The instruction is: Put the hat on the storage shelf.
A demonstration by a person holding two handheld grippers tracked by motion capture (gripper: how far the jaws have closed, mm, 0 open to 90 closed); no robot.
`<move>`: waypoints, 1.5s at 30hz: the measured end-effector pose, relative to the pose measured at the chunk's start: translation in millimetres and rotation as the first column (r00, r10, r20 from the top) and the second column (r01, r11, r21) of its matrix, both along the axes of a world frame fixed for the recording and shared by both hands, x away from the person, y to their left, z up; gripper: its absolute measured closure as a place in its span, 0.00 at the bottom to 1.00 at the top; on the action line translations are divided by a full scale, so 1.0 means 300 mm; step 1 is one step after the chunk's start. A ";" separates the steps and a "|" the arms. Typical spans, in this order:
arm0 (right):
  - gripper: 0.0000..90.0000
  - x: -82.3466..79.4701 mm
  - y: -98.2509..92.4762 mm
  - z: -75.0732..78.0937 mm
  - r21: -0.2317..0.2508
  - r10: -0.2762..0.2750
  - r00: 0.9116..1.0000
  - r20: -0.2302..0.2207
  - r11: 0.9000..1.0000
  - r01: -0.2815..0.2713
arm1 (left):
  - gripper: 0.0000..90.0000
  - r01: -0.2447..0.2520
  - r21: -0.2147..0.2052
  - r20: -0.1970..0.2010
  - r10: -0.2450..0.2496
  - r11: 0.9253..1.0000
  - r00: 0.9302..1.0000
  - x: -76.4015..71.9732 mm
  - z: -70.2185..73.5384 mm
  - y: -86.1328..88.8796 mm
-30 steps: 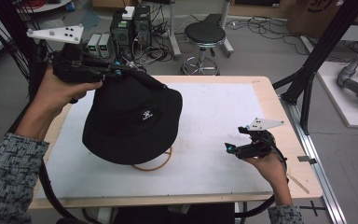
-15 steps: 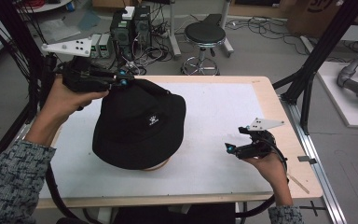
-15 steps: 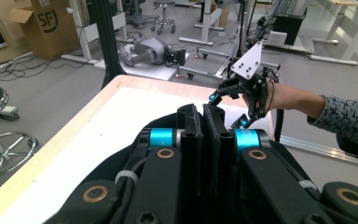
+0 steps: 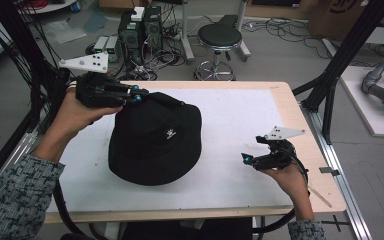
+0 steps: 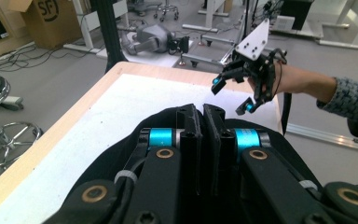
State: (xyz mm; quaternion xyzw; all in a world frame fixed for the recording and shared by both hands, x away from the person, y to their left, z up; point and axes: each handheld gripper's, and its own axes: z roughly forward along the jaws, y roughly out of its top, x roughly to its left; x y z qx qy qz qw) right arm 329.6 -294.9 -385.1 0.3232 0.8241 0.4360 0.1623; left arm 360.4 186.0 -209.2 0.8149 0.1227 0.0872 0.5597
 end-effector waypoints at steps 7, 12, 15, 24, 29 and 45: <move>0.13 0.001 -0.002 0.000 0.004 -0.001 1.000 -0.001 1.000 0.001 | 0.93 -0.006 0.003 0.006 0.006 1.000 1.000 -0.004 -0.022 -0.005; 0.13 0.000 -0.002 0.000 0.005 -0.003 1.000 -0.006 1.000 0.003 | 0.88 -0.017 0.022 0.003 0.017 1.000 1.000 -0.002 -0.029 -0.015; 0.13 0.001 -0.002 0.000 0.005 0.000 1.000 -0.001 1.000 0.000 | 0.84 -0.026 0.030 0.000 0.026 0.999 1.000 -0.001 -0.036 -0.019; 0.13 0.002 -0.003 0.000 0.004 -0.002 1.000 -0.004 1.000 0.002 | 0.75 -0.042 0.028 0.001 0.042 0.999 0.999 0.000 -0.040 -0.013; 0.13 0.003 -0.002 0.000 0.004 0.002 1.000 -0.002 1.000 -0.002 | 0.75 -0.046 0.025 0.005 0.046 0.999 0.999 -0.003 -0.035 -0.003; 0.13 0.010 0.001 0.001 0.010 0.001 1.000 0.002 1.000 -0.001 | 0.63 -0.099 -0.028 0.009 0.100 0.995 0.995 -0.012 -0.015 0.071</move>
